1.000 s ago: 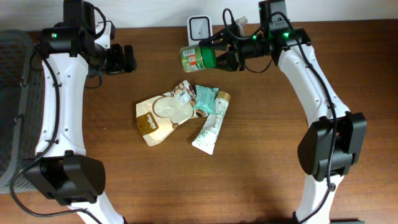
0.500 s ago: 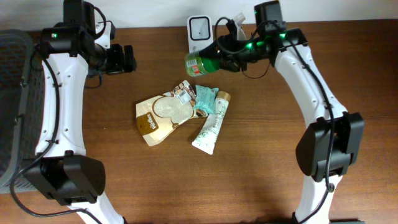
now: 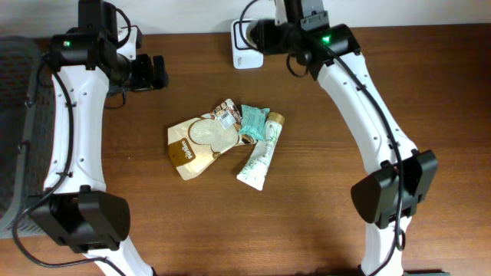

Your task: Scan the item barcode

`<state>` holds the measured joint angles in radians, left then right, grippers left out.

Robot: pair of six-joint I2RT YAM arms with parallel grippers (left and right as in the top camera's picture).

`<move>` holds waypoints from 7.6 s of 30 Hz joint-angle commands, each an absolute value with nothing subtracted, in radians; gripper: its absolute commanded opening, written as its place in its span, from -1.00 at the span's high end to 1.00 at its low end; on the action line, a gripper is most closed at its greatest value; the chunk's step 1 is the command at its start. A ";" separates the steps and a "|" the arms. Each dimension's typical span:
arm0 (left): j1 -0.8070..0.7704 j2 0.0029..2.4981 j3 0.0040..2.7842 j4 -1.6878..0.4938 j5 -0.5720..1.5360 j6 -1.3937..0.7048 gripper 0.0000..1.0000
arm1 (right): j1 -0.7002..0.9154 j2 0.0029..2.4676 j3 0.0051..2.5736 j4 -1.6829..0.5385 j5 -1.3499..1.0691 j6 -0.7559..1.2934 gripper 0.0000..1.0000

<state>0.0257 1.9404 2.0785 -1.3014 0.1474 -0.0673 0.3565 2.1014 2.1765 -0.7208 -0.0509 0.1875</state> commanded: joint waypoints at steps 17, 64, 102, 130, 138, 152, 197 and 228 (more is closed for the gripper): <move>0.029 1.943 2.080 -1.303 0.157 -0.048 -0.98 | 0.418 2.429 2.202 -0.076 0.221 -0.594 0.11; 0.029 1.943 2.080 -1.303 0.157 -0.048 -0.98 | 0.391 2.134 2.199 -0.342 0.180 -0.450 0.00; 0.029 1.943 2.080 -1.303 0.157 -0.048 -0.98 | -0.269 2.018 1.584 -0.916 0.011 0.178 -0.05; 0.029 1.943 2.080 -1.303 0.157 -0.048 -0.98 | 0.039 2.019 1.918 -1.369 -0.367 0.142 -0.96; 0.029 1.943 2.080 -1.303 0.157 -0.048 -0.98 | 0.319 2.019 1.658 -1.199 -0.397 0.220 -0.49; 0.029 1.943 2.080 -1.303 0.157 -0.048 -0.99 | 0.510 2.019 1.396 -0.823 -0.260 0.613 -0.25; 0.029 1.943 2.080 -1.303 0.157 -0.048 -0.98 | 0.191 1.963 1.433 -0.963 -0.319 0.083 0.71; 0.029 1.943 2.080 -1.303 0.157 -0.048 -0.98 | 0.648 2.122 1.472 -1.105 0.670 0.230 0.40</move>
